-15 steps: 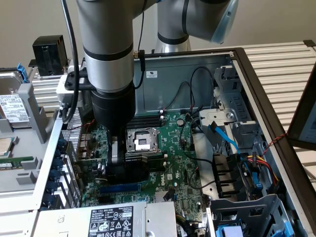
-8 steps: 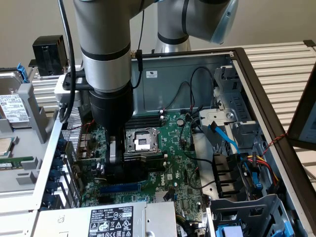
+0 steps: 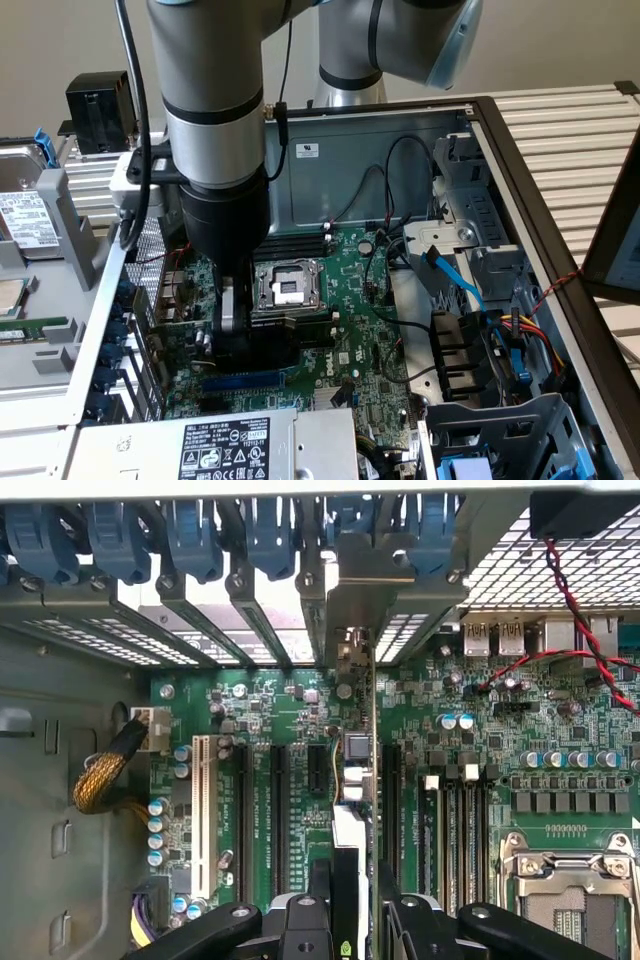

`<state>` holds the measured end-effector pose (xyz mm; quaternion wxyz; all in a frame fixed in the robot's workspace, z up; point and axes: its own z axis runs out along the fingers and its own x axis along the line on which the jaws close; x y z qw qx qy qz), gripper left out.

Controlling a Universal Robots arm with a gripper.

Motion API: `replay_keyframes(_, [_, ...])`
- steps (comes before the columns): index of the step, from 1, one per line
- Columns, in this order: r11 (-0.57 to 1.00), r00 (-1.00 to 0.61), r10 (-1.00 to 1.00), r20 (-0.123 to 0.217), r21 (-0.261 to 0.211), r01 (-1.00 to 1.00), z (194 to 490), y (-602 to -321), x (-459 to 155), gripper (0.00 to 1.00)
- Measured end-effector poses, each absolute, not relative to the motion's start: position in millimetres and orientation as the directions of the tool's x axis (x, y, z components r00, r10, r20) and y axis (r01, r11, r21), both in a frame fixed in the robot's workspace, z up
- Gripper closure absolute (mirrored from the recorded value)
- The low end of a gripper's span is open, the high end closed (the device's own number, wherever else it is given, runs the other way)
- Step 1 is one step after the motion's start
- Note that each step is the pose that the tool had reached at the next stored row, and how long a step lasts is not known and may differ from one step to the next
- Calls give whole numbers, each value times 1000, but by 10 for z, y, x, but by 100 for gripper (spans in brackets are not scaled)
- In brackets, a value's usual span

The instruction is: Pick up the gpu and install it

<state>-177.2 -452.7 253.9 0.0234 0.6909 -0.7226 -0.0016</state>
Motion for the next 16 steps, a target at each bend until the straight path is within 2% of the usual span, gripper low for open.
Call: replay_keyframes(16, [46, -45, -998, 32, 35, -998, 2518, -4528, -1775, 73])
